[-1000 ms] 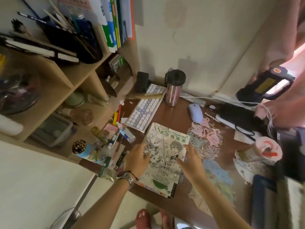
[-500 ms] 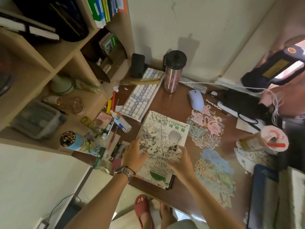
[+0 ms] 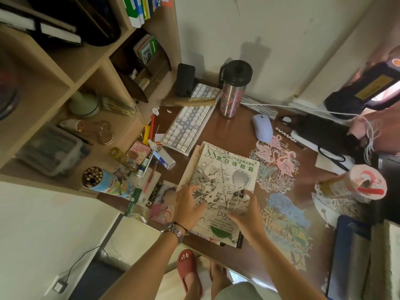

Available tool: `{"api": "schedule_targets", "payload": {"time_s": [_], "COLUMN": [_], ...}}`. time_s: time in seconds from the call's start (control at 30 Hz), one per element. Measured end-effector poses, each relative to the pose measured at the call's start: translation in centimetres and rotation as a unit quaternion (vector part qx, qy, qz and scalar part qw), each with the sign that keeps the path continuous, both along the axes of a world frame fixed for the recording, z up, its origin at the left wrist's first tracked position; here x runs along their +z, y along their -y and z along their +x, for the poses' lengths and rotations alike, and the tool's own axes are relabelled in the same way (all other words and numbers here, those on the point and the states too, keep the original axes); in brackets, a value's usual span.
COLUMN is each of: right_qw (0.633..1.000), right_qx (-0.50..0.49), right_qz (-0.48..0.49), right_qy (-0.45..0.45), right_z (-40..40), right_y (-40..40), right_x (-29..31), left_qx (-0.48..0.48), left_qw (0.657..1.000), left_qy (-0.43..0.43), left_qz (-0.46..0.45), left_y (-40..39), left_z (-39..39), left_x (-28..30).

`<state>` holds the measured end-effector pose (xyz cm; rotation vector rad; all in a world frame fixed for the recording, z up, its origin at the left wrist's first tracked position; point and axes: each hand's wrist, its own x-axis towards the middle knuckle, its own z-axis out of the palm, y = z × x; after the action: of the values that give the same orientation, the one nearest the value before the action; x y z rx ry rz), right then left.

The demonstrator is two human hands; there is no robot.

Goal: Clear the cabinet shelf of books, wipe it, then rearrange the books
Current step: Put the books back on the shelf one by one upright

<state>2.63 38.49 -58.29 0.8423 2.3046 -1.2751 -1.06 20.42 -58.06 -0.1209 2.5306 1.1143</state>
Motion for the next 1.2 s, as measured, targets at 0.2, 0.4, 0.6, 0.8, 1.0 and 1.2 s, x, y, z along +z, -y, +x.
{"api": "schedule_targets", "payload": {"time_s": [0.2,0.4,0.6,0.8,1.0,1.2], "right_qw": [1.0,0.998,0.994,0.999,0.97,0.942], "right_qx": [0.007,-0.011,-0.024,0.033,-0.025,-0.069], "right_qz": [-0.01,-0.055,-0.108,-0.028,-0.202,-0.286], "right_qy": [-0.019,-0.017,-0.02,0.001,-0.132,-0.16], "right_z": [0.1,0.1,0.3,0.6,1.1,1.5], "right_y": [-0.3,-0.8,-1.4,-2.1,-3.7,-5.1], "right_x": [-0.1,-0.3,-0.3,0.4,5.2,8.1], "left_qx": [0.063,0.055,0.015,0.002,-0.062,-0.149], "left_qw": [0.993,0.985,0.987,0.982,0.981,0.974], "left_qy": [0.026,-0.002,0.008,-0.037,-0.085,-0.101], "left_qz": [0.091,0.165,0.16,0.183,0.166,0.134], "left_y": [0.1,0.2,-0.4,-1.7,-5.1,-8.2], "left_z": [-0.6,-1.3,-1.9,-1.2,0.5,1.7], "left_x": [1.0,2.8,3.5,4.9,6.8,8.6]}}
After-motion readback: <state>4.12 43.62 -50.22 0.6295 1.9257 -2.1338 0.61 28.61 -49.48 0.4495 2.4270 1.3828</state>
